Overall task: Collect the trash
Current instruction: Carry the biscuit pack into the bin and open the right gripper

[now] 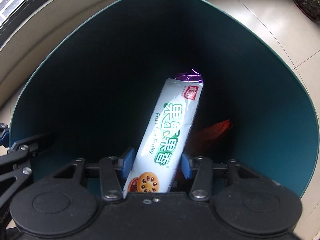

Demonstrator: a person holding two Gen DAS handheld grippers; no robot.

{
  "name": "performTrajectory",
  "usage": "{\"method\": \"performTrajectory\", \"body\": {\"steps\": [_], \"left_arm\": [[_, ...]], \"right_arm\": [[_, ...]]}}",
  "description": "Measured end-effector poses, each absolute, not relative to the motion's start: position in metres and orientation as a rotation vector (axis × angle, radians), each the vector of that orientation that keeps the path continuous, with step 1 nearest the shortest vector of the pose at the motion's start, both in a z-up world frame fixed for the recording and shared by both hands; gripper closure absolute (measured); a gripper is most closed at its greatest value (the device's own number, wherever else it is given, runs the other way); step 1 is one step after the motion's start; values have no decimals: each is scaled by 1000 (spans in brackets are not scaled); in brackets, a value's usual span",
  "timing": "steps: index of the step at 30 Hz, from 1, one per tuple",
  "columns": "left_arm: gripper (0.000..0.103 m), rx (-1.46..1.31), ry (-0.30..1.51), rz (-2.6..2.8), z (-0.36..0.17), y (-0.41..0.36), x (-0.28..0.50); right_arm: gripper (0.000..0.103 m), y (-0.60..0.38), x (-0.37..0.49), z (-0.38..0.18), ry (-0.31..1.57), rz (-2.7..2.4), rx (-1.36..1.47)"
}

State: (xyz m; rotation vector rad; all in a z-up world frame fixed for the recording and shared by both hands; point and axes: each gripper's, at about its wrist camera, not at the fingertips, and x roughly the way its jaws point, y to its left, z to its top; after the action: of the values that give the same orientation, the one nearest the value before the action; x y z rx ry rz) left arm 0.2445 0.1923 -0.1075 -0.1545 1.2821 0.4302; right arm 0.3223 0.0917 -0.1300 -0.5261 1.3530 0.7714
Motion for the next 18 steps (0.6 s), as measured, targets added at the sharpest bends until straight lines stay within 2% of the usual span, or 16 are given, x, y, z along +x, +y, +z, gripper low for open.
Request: {"method": "performTrajectory", "body": {"steps": [4,6,18], "left_arm": [[87,-154,1283,428,-108,186,250],[87,-153,1284,430,-108,184,251],[87,-149,1281,431,-105,179,251]], "right_arm": [[52,93,323,-130,1356,754,-510],[45,92,330,-129,1361,742,-494],[44,55,336,-65,1303,840,-390]]}}
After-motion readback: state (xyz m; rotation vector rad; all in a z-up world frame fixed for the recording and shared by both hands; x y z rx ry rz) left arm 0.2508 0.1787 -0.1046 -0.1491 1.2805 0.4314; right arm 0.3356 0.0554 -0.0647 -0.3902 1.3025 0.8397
